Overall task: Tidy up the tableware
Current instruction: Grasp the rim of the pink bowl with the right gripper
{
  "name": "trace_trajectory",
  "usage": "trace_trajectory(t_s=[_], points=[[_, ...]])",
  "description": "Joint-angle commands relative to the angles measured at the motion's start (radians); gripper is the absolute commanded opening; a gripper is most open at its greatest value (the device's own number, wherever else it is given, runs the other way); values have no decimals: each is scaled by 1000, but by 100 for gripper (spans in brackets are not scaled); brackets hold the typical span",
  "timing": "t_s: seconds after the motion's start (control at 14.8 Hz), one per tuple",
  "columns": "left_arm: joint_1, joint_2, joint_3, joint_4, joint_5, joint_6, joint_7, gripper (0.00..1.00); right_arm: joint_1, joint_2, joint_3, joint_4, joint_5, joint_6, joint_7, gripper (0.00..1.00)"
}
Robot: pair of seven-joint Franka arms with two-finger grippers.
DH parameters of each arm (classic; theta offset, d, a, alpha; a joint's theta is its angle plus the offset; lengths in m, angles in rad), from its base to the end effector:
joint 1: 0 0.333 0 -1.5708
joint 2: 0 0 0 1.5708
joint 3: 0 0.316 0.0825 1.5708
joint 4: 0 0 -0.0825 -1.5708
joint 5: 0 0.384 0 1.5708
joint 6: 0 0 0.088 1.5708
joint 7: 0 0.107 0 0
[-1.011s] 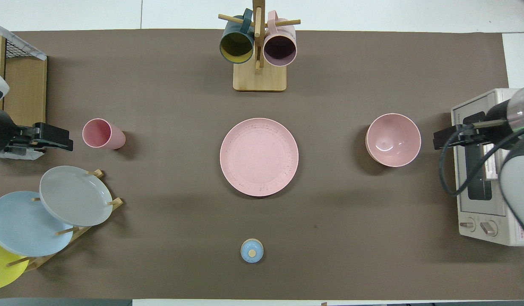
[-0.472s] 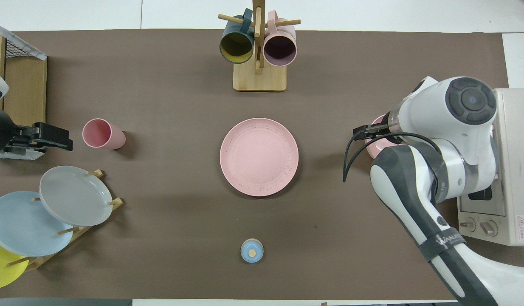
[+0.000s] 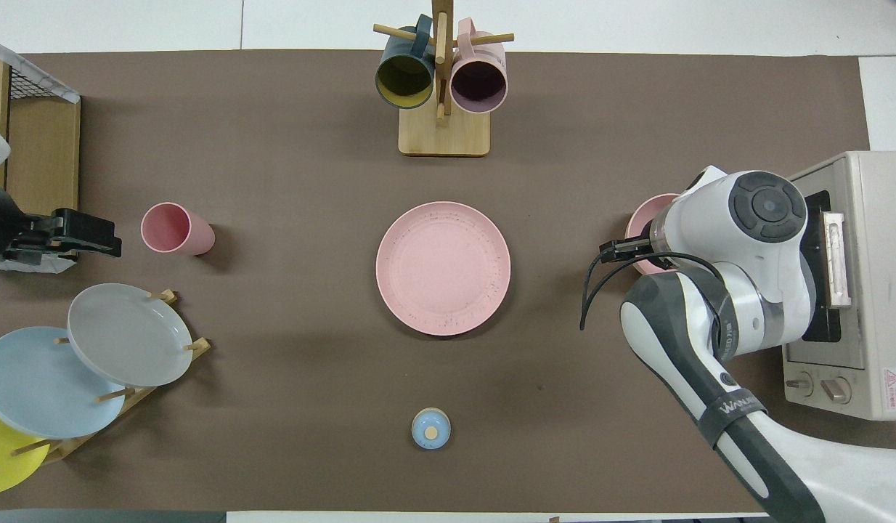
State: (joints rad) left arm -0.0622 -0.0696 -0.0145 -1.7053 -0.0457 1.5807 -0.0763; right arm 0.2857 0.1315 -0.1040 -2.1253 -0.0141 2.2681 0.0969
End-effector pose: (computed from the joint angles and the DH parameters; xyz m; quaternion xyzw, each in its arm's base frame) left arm 0.5289 -0.0458 0.5998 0.9994 0.0007 -0.0291 0.0202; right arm 0.5525 0.1019 0.3504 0.9988 0.0474 0.0076 0.0113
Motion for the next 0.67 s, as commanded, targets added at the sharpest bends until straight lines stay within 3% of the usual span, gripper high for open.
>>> trace_trajectory(t_s=[0.0, 0.34, 0.47, 0.61], points=[[1, -13, 1, -5, 18, 8, 4, 100, 0, -12, 1, -25, 19, 30, 6, 79], [1, -13, 1, -4, 18, 8, 4, 100, 1, 37, 1, -33, 17, 88, -3, 78], [1, -13, 1, -2, 18, 8, 6, 100, 12, 45, 1, -19, 3, 82, -3, 58], [1, -13, 1, -2, 18, 8, 7, 100, 18, 45, 1, -16, -1, 77, -11, 16]])
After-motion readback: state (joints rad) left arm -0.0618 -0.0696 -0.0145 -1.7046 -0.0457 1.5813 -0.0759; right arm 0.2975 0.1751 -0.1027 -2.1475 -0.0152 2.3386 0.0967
